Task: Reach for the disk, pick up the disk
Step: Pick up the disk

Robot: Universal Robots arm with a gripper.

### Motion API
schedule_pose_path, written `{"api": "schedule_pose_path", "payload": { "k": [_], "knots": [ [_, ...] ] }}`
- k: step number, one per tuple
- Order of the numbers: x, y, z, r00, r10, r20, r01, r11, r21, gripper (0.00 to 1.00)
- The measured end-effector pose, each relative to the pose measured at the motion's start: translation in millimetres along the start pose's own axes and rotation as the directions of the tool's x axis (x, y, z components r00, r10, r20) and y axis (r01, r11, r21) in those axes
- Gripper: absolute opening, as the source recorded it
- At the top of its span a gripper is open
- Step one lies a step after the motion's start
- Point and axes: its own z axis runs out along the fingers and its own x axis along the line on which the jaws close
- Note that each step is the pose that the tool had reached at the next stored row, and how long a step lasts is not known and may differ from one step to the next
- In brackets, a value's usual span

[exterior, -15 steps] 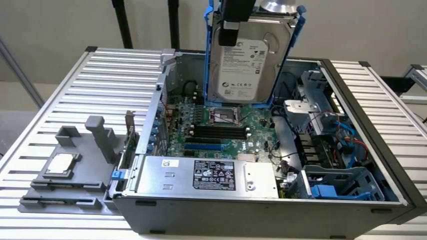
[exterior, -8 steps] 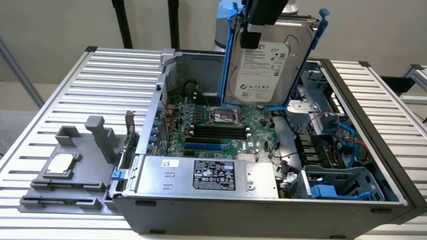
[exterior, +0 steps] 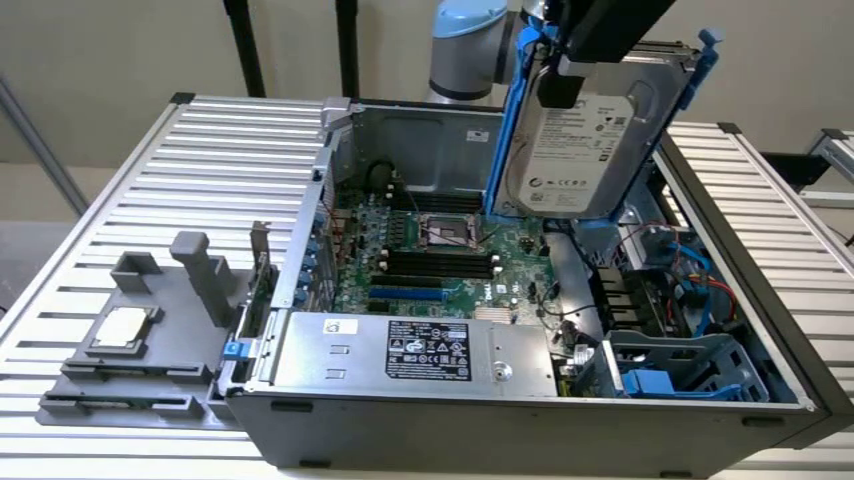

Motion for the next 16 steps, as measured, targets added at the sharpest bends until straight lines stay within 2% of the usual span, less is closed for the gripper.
{"api": "schedule_pose_path", "payload": {
  "k": [6,16],
  "knots": [
    [11.6,-25.1,-0.8,1.0000,0.000,0.0001,0.000,1.0000,-0.0001,0.33],
    [40.5,-53.7,-3.4,1.0000,0.000,0.0001,0.000,1.0000,-0.0039,0.33]
  ]
}}
